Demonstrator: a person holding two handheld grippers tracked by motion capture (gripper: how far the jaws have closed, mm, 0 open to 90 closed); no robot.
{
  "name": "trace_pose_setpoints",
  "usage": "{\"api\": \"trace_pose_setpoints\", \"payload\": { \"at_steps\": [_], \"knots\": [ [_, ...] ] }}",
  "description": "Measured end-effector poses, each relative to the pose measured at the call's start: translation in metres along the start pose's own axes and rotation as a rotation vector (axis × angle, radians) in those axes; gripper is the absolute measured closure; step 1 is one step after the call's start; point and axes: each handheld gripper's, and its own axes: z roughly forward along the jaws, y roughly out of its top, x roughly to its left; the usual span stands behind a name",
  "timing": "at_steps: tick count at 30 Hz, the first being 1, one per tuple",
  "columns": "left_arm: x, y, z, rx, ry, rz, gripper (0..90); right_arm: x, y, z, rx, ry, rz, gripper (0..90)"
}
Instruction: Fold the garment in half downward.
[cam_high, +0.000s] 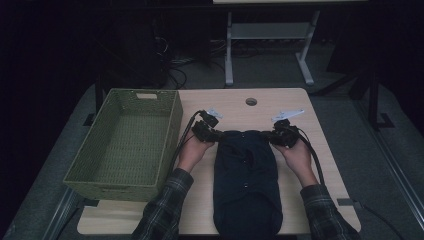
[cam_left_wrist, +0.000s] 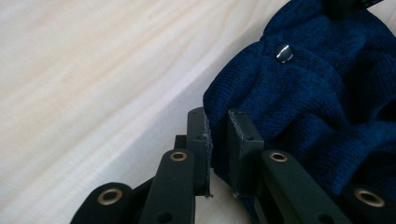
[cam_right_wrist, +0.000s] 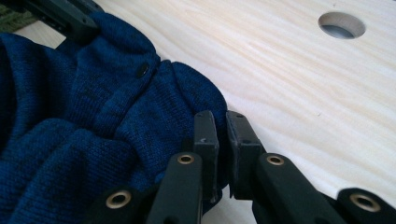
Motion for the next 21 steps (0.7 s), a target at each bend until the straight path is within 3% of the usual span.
{"api": "trace_pose_setpoints", "payload": {
  "at_steps": [7, 16, 21],
  "knots": [
    [0.002, 0.015, -0.020, -0.042, 0.028, 0.020, 80.4, 0.001, 0.018, -0.013, -0.040, -0.024, -0.043, 83.8],
    [0.001, 0.034, -0.049, -0.103, 0.094, 0.056, 80.5, 0.011, 0.048, -0.035, -0.114, -0.074, -0.106, 84.0],
    [-0.003, 0.047, -0.064, -0.126, 0.119, 0.078, 80.5, 0.015, 0.056, -0.044, -0.157, -0.097, -0.113, 84.0]
  ]
}}
